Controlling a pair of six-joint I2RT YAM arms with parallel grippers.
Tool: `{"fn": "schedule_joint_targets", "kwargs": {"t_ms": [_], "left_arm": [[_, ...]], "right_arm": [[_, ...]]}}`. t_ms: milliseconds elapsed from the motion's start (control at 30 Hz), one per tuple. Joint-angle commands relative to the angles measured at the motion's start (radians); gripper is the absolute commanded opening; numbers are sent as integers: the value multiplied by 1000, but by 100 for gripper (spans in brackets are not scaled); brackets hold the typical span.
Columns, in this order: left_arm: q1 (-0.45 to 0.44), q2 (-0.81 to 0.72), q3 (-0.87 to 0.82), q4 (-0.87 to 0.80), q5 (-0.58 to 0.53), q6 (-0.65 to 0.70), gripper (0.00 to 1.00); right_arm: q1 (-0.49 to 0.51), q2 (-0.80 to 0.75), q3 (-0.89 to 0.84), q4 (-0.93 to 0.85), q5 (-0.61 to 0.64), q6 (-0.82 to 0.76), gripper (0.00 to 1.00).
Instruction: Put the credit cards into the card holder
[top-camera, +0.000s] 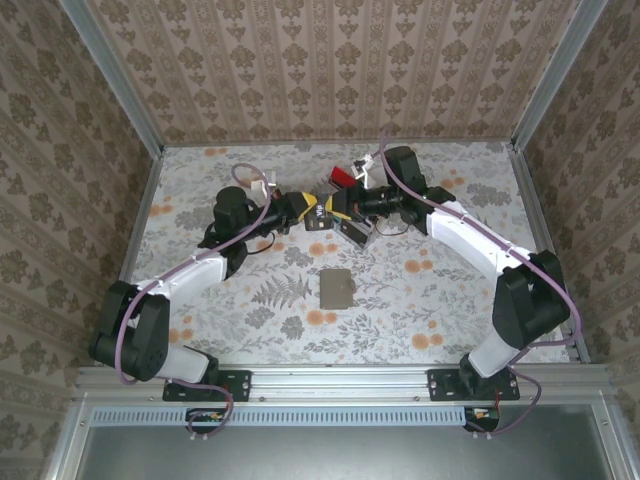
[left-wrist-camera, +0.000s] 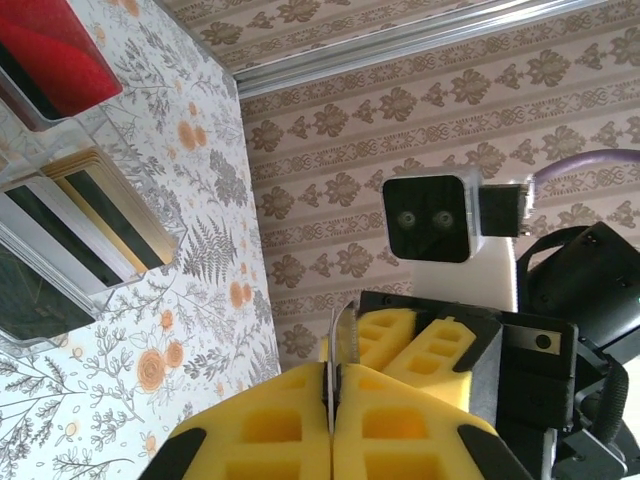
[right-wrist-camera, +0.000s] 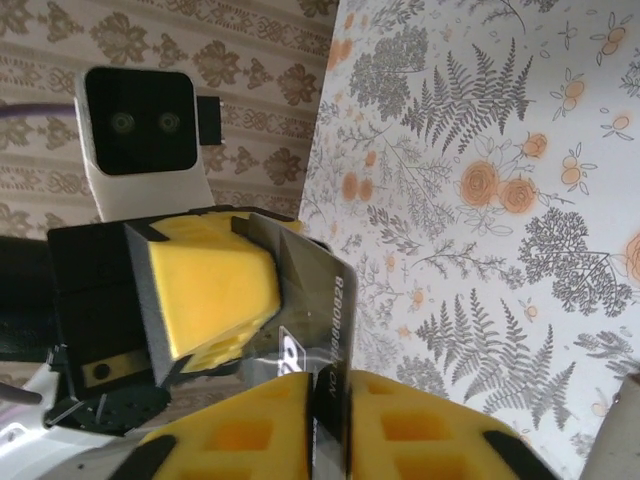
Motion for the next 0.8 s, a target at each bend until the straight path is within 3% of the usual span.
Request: {"fn": "schedule_joint_targets", "kwargs": {"t_ms": [0,333,567,767], "left_arm": [[-5,-18,-9,67,11,-18,1],[-5,-18,-4,98,7,-56,3],[-6,-29,-8,136,1,-86,19],[-5,-35,-3,130,-1,-83,21]], "right_arm": [[4,15,-15,71,-60,31,23],[3,43,-47,209,-134,110,28],[-6,30,-8,-27,22,-22,20],[-28,23,-42,0,51,16,17]]}}
